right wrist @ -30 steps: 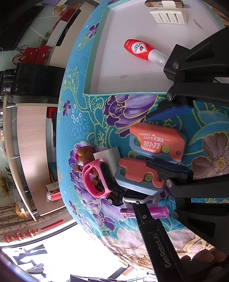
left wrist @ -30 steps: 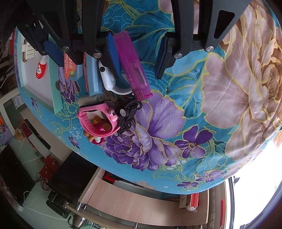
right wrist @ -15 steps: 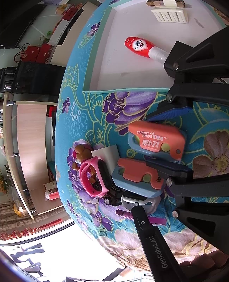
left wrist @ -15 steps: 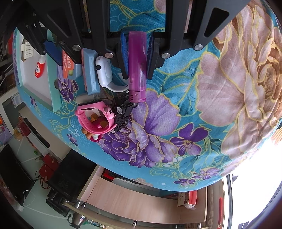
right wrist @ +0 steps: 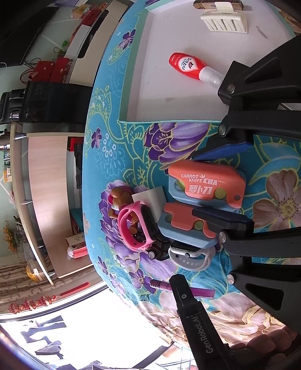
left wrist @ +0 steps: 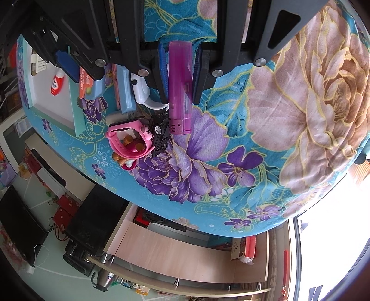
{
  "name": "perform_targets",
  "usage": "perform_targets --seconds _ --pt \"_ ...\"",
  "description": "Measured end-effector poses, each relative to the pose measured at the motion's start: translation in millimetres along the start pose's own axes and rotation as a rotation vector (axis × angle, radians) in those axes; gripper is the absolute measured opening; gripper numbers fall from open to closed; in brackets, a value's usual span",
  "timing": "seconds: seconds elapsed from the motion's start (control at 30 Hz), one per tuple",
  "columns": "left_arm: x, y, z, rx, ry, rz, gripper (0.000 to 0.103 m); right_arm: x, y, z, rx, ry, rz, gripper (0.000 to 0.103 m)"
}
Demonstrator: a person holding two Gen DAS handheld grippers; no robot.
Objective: Organize rigid objects
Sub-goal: 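Grasp the orange carrot knife with the right tool while the left tool grasps the purple lighter, then carry the orange knife with the right tool while the left tool carries the lighter over the tray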
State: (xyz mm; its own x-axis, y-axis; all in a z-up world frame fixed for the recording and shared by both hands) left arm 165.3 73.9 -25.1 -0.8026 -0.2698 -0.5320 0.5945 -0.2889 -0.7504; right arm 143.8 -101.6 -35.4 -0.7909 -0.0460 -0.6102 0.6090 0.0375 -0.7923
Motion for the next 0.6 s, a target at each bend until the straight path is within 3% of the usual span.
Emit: perform_targets --seconds 0.33,0.6 --pt "-4.4 -12.7 11.7 0.008 0.031 0.037 0.021 -7.8 -16.9 9.7 -0.006 0.03 0.051 0.042" --pt "-3.3 -12.3 47.3 0.035 0.117 0.038 0.021 -16.0 -35.5 37.6 0.015 0.084 0.102 0.043"
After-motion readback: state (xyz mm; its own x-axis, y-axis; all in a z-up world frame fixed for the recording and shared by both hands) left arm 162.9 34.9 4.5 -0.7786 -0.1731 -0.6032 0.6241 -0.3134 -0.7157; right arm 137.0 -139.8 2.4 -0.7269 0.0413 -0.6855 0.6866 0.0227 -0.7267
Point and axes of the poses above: each gripper's, at about its wrist camera, not at the fingertips, and y roughly the way its jaws point, z to its right, x to its underside, the point moved 3 cm from there along y, roughly the way its jaws point, and after that the axes turned 10 degrees about x, right-handed, at the moved point
